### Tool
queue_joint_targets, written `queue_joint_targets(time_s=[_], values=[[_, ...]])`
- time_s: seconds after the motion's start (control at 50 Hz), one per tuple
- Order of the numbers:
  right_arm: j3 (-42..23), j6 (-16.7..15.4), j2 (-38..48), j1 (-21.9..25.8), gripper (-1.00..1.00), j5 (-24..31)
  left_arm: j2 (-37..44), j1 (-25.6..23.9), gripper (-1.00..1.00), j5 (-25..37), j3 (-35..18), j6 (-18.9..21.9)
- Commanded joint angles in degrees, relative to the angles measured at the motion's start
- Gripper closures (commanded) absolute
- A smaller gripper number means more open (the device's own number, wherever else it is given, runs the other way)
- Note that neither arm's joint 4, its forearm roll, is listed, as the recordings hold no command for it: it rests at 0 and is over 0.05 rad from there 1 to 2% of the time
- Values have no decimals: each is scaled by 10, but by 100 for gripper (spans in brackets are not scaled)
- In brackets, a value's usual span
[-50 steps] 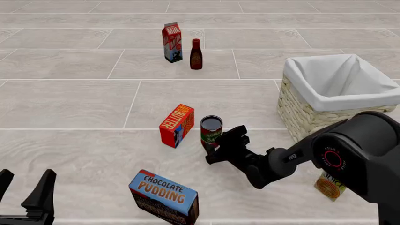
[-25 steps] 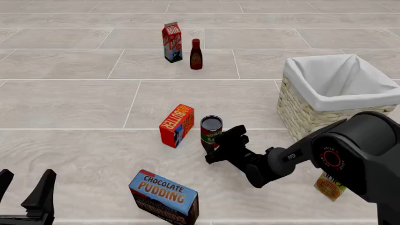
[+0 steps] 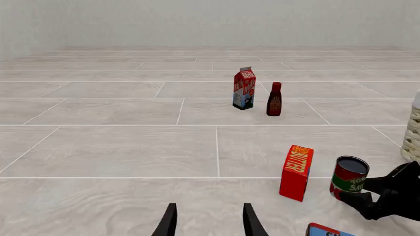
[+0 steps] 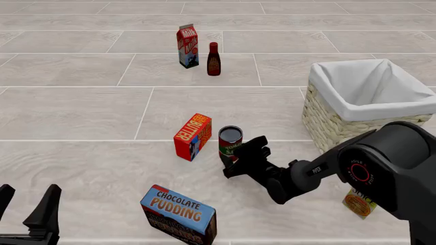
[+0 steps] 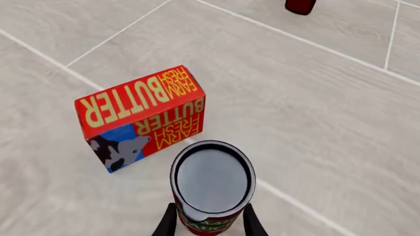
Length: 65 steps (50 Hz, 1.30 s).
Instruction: Pick the tomato sauce and place it in the basket.
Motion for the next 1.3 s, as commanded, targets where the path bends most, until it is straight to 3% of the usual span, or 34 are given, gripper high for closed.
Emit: queue_joint_targets(time_s=[0.02,0.64,0.7,0.72,1.04,1.3], values=[[-3,-2,0,0,-100,2,0,0,-100,0,0,0],[-6,-5,1,3,-100,3,0,0,-100,0,0,0],[-3,-16,2,5,-100,-1,0,0,-100,0,0,0],[-3,-17,3,7,100,-1,0,0,-100,0,0,0],[12,-29,-18,18,100,-2,0,0,-100,0,0,0],[61,-30,-103,25,100,7,0,0,-100,0,0,0]])
